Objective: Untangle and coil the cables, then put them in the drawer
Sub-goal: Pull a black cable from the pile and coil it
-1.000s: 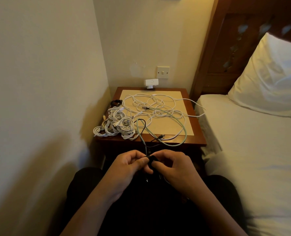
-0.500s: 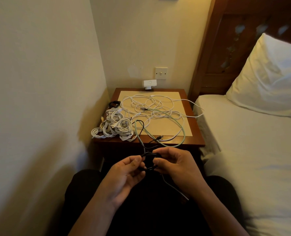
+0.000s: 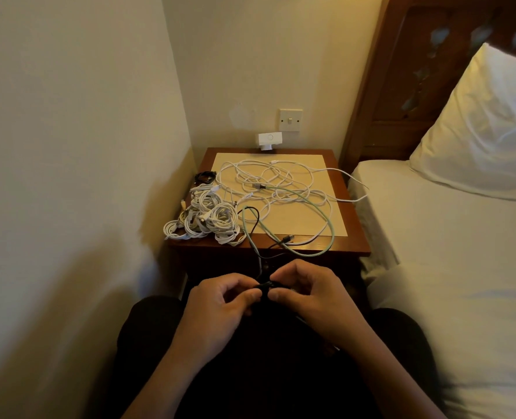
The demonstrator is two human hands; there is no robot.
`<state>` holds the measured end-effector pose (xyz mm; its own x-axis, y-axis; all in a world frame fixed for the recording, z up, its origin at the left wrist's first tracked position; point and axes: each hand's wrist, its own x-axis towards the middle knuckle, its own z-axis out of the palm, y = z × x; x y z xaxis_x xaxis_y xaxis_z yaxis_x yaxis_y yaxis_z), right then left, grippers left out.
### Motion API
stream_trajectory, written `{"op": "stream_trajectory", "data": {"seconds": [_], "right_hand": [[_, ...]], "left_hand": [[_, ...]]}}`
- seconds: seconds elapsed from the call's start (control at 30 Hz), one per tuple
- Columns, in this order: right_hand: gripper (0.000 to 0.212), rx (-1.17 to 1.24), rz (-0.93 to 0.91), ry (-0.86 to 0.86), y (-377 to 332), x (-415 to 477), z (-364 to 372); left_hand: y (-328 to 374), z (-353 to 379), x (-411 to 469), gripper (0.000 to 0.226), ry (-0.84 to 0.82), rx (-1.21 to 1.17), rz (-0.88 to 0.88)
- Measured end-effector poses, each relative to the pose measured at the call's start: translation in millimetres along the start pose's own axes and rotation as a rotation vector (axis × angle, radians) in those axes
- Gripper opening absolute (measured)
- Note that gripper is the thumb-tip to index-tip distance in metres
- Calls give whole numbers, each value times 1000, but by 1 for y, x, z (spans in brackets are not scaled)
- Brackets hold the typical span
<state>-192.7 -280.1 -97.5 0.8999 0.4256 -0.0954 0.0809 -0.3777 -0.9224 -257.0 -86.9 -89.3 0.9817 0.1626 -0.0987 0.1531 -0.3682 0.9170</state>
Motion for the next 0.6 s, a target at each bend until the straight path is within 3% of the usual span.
{"op": "stream_trajectory", "data": {"seconds": [0.1,0.33,0.43,0.6], "right_hand": [[25,179,61,18,3,3,4],[23,334,110,20,6,14,-5],[28,287,89,-16,7,26,-4],[32,196,18,42,12,64,-13]], "left_hand": [[-1,4,3,15,33,-228,-102],[-8,3,13,14,-43,-458,-239],[-10,-1,25,15,-29,-412,-221],[-11,-28,66,17,199,-338,-91]]}}
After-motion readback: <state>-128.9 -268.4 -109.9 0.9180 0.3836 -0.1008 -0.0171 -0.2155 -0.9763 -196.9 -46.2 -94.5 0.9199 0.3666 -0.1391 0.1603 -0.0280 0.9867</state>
